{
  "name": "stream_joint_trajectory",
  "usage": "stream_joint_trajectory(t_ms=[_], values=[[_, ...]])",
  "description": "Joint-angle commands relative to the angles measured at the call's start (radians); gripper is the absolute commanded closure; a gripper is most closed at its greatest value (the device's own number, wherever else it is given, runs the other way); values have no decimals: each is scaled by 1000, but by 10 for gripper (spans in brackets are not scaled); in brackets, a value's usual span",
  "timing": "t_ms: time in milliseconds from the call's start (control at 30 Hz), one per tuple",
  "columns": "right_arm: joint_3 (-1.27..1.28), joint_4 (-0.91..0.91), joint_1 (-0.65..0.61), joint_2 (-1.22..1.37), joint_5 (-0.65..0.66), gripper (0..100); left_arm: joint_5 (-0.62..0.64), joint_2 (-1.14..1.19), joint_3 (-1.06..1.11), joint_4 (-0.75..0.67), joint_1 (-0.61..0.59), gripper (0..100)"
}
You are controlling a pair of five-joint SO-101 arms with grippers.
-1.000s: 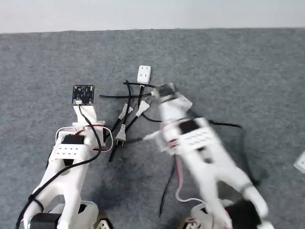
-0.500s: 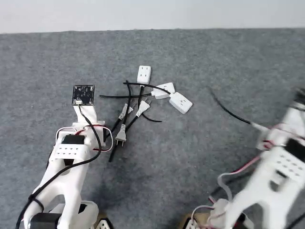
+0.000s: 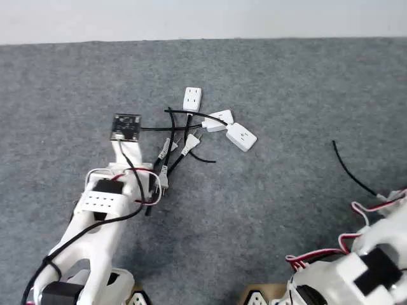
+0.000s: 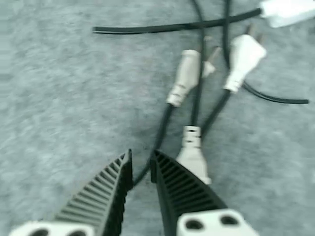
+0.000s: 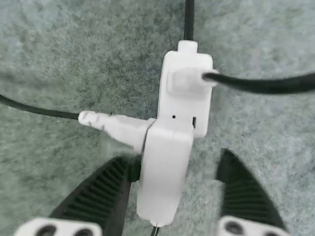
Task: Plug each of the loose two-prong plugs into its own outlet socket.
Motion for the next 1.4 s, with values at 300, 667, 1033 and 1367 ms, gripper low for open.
stream_joint_trajectory(t_ms=[300,667,1033,1367], values=[[-356,492,-325,-94,-78,734,66,-6,-30,-18,5,930],[-365,232,-858,27,-100,844,124,2,-94,32,-150,805],[-629,153,-1087,400,32,830,123,2,-96,49,-150,747],[-802,162,-1044,604,109,830,123,2,-94,49,-150,746]])
